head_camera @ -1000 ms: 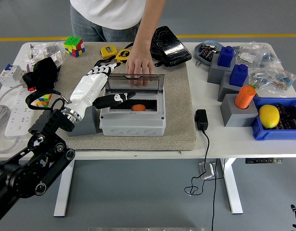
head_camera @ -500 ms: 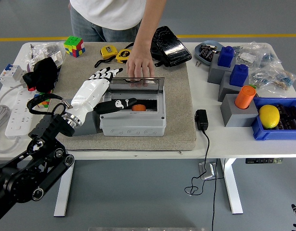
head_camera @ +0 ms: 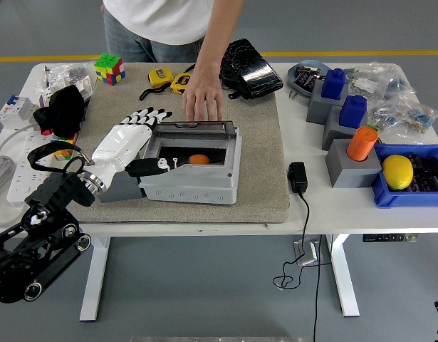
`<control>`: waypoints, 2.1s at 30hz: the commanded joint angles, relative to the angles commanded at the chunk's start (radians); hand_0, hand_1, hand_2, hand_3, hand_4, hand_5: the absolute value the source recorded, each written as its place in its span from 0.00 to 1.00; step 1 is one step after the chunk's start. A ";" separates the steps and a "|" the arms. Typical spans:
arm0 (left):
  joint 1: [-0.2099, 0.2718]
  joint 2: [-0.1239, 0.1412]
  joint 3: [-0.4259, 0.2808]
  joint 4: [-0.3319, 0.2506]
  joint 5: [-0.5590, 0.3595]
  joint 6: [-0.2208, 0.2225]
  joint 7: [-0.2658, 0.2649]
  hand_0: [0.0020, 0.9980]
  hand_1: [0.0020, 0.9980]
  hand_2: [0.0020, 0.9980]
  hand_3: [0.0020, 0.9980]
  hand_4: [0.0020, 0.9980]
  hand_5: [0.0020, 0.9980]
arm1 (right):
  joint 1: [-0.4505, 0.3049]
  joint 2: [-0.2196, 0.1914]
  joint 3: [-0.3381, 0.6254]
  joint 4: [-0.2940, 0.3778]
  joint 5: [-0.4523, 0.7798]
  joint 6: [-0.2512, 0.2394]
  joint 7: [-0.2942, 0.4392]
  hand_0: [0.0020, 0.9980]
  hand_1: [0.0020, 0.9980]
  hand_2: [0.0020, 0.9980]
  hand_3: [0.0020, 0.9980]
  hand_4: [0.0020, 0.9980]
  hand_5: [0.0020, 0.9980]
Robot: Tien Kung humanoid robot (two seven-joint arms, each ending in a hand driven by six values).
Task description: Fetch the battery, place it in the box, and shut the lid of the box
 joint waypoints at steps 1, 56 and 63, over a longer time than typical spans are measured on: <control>-0.003 0.005 0.004 -0.002 0.000 -0.001 0.001 1.00 1.00 0.99 0.98 1.00 1.00 | 0.000 0.000 0.000 0.000 0.000 0.000 0.000 0.85 0.80 0.77 0.80 1.00 1.00; -0.040 0.110 0.053 -0.168 -0.102 -0.069 0.010 0.78 0.79 0.77 0.78 1.00 1.00 | 0.007 -0.002 0.003 0.000 0.002 -0.003 -0.002 0.84 0.80 0.77 0.80 1.00 1.00; -0.036 0.125 0.052 -0.190 -0.108 -0.078 0.020 0.68 0.72 0.71 0.74 1.00 1.00 | 0.005 -0.004 0.006 0.000 0.000 -0.004 -0.004 0.84 0.80 0.77 0.80 1.00 1.00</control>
